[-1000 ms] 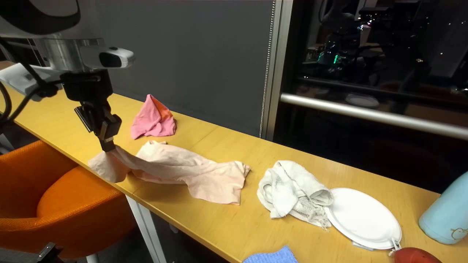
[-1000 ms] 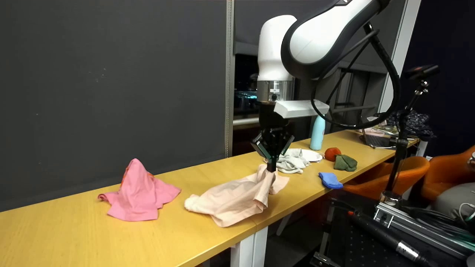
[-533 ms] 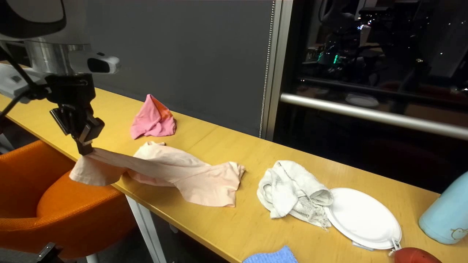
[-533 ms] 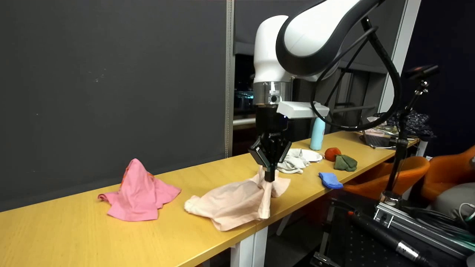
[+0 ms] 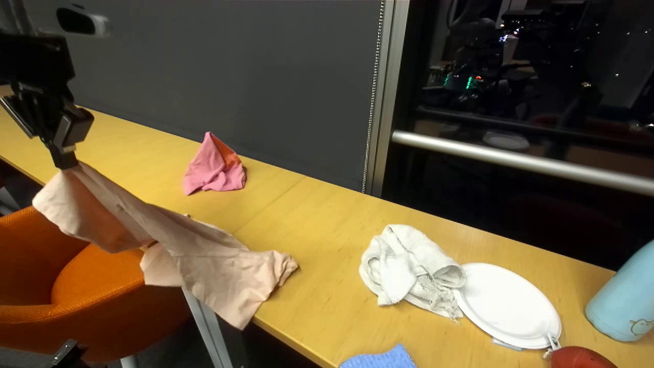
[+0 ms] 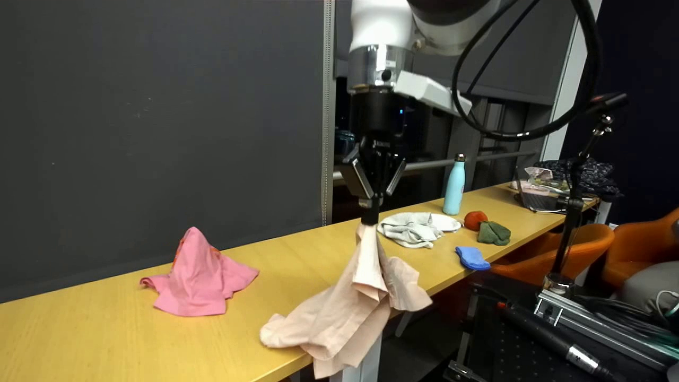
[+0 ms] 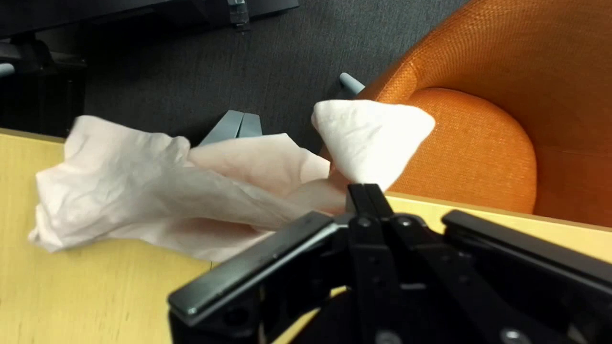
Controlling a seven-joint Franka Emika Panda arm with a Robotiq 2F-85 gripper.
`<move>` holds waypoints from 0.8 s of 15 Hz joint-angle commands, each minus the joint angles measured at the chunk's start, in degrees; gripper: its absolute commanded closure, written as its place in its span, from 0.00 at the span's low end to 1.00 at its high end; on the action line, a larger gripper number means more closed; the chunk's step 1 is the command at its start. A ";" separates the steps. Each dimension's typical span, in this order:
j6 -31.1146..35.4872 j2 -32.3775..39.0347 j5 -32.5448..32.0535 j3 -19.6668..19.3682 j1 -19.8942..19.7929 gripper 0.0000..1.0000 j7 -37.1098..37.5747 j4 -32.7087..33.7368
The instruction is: Unfold the peach shirt
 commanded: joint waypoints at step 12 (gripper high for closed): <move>0.41 13.60 -5.74 -9.77 -9.11 1.00 1.89 17.26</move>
